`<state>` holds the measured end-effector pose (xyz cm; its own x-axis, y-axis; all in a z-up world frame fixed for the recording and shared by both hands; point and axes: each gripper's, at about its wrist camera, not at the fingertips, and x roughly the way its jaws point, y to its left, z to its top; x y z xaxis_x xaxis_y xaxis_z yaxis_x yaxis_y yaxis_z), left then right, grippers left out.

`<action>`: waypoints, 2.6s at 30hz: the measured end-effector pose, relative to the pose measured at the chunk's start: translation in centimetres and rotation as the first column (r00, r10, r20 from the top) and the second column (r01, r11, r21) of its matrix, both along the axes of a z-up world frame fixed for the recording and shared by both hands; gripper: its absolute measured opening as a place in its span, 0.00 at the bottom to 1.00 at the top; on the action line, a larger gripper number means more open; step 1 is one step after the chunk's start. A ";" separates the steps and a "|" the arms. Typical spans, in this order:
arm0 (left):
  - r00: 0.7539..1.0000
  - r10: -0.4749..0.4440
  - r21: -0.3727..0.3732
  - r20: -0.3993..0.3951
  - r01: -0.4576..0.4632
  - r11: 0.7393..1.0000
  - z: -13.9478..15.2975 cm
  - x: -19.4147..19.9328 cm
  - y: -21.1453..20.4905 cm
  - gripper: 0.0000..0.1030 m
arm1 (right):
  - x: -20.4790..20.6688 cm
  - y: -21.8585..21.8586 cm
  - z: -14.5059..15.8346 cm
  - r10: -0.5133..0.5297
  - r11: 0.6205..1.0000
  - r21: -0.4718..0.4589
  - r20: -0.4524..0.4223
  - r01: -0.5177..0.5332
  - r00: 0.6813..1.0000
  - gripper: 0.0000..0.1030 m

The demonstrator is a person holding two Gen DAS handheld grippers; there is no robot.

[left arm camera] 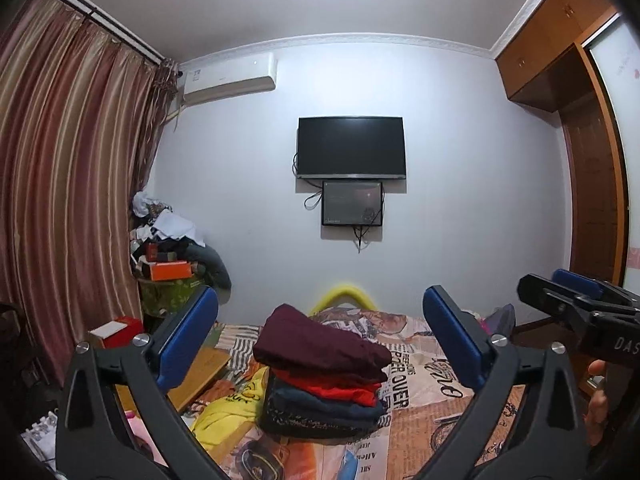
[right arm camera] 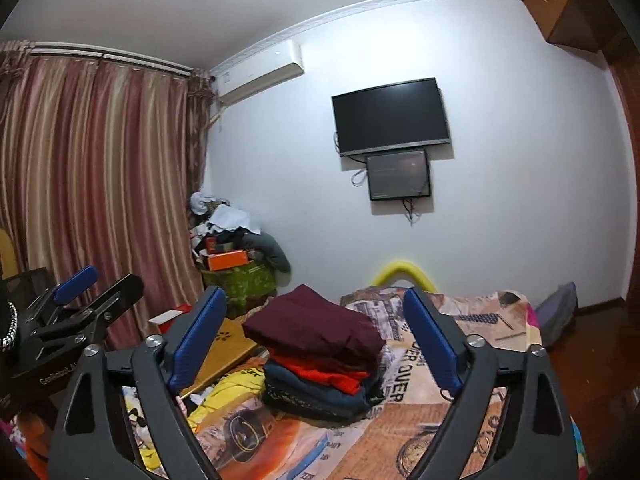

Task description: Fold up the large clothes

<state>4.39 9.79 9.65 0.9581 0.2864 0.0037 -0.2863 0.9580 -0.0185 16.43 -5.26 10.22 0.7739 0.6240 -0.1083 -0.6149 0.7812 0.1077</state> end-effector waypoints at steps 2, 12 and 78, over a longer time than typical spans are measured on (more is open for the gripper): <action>1.000 0.012 -0.005 -0.007 -0.012 1.000 -0.2 0.1 0.1 1.00 | -0.1 -0.2 -0.1 -0.025 1.000 0.000 0.000 0.025 1.000 1.00; 0.999 0.043 0.002 -0.023 -0.043 0.999 -1.4 0.5 0.3 1.00 | -0.3 -0.2 -1.1 -0.033 0.999 -0.033 -0.016 0.033 0.999 1.00; 0.993 -0.018 -0.034 -0.115 0.014 0.999 -3.3 3.5 0.0 1.00 | -0.3 -1.4 -2.2 -0.073 0.995 -0.073 -0.083 0.067 0.994 1.00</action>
<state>7.88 9.83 6.37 0.9560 0.2695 -0.1163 -0.2733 0.9618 -0.0181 16.15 -6.66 8.00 0.8016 0.5568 -0.2176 -0.5488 0.8298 0.1013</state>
